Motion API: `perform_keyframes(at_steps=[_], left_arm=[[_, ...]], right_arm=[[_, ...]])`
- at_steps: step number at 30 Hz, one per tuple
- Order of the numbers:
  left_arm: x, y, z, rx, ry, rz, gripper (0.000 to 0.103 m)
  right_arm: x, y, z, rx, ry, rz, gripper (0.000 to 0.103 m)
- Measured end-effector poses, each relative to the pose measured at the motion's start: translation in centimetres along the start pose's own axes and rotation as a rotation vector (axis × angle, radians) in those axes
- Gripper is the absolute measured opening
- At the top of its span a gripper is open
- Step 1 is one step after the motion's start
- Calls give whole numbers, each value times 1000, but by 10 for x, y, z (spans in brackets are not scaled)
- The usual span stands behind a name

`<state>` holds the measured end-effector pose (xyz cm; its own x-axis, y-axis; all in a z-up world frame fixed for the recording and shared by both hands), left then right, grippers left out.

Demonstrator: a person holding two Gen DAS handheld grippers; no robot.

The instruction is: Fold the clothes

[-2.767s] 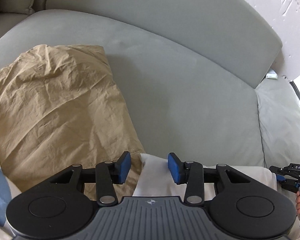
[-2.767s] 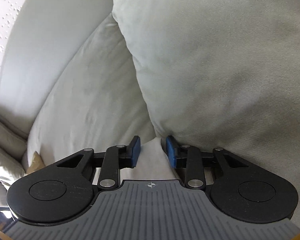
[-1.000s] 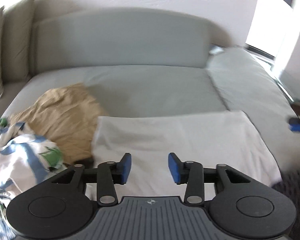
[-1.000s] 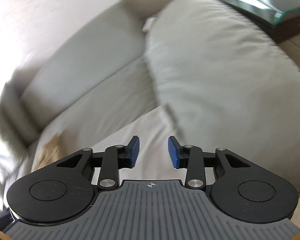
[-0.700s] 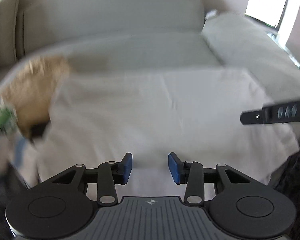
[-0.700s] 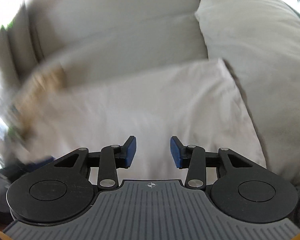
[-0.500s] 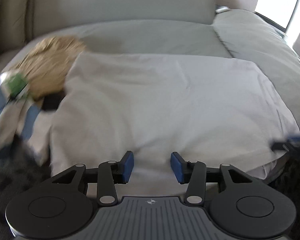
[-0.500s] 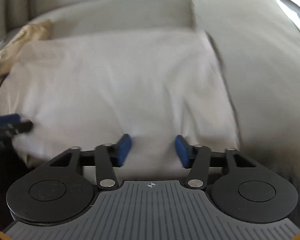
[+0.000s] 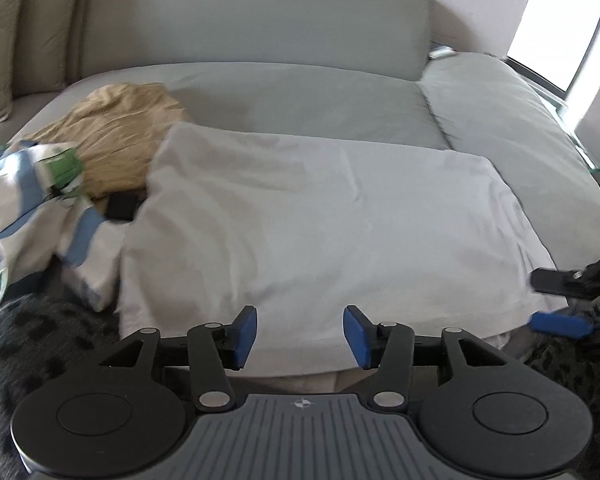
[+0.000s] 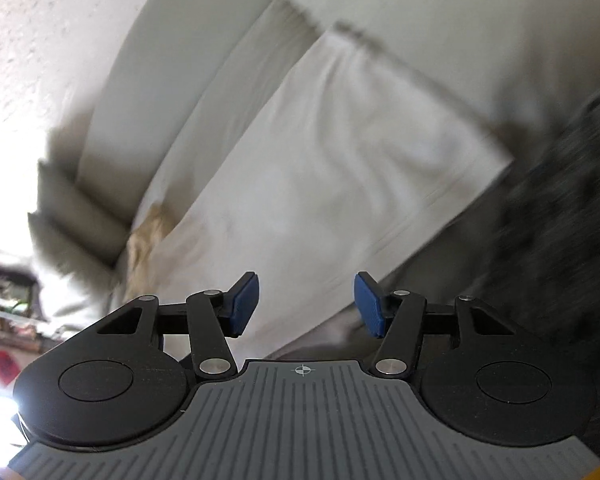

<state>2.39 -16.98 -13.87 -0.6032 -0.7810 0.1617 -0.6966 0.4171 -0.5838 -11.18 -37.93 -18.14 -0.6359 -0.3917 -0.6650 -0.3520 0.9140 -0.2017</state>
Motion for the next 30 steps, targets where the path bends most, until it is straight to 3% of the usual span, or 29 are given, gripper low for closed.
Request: perform_keyframes(at_steps=[4, 8, 10, 17, 25, 30], left_arm=[[-11, -2, -20, 36, -58, -33, 55], [-22, -7, -33, 59, -97, -81, 57], [-23, -9, -37, 66, -107, -87, 64], [-14, -10, -36, 56, -104, -51, 72], [-6, -6, -34, 35, -120, -30, 92], [-1, -4, -31, 19, -132, -16, 95]], right_arm=[[-28, 6, 29, -88, -34, -66, 59], [-56, 13, 31, -123, -71, -134, 59], [-66, 15, 34, -137, -86, -156, 59], [-64, 21, 33, -149, -85, -160, 59], [-61, 17, 36, -142, -86, -155, 59], [-62, 19, 37, -148, -95, -161, 59]])
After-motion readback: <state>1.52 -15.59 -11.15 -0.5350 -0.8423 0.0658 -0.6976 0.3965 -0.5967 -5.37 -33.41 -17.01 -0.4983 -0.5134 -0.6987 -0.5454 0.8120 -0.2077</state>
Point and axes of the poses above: each gripper's, at about its wrist camera, not at the fingertips, and z roughly the way its jaws point, x to its right, y to its underside, the point moved 6 cm from there along z, roughly the way its jaws point, and after that the axes turned 4 degrees about y, right-handed, at the moved point
